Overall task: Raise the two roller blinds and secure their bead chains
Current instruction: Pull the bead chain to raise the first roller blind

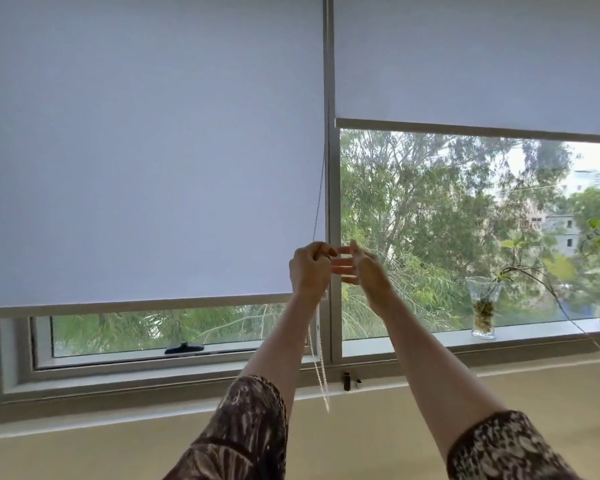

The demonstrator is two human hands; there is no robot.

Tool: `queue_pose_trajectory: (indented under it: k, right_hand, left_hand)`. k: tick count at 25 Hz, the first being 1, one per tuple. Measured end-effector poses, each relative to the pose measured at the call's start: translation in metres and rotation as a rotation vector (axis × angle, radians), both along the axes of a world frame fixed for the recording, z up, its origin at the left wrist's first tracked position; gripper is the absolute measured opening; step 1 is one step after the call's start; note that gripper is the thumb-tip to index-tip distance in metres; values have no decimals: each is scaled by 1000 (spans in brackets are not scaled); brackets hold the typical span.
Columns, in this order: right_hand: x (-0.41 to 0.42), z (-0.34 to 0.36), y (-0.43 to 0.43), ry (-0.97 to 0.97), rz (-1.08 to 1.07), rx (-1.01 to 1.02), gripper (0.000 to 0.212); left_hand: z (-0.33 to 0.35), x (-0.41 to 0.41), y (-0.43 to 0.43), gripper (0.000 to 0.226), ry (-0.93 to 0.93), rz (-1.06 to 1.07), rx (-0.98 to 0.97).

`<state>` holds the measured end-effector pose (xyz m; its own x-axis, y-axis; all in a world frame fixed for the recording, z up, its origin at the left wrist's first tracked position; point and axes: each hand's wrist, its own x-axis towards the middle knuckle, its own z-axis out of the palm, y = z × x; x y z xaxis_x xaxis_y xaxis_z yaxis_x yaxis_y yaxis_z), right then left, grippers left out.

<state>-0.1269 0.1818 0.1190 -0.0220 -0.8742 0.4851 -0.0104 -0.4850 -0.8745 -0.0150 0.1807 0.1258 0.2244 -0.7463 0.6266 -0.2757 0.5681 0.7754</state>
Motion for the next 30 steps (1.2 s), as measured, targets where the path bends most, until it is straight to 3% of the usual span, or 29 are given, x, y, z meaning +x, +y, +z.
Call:
queue_pose_trajectory:
  k: [6, 10, 16, 19, 25, 30]
  right_hand:
    - [28, 98, 11, -16, -31, -116, 32]
    - [34, 119, 14, -114, -50, -127, 24]
    - [40, 104, 23, -76, -208, -335, 29]
    - [28, 87, 25, -77, -212, -328, 29]
    - [16, 27, 18, -57, -191, -312, 24]
    - [21, -9, 20, 19, -202, -328, 29]
  left_hand:
    - [-64, -1, 4, 42, 51, -83, 71]
    - [-71, -4, 13, 40, 35, -158, 59]
    - [-46, 14, 19, 25, -55, -416, 196]
    - [-28, 22, 21, 27, -86, -411, 259]
    - [35, 11, 27, 31, 134, -416, 115]
    - [64, -18, 25, 30, 248, -448, 136]
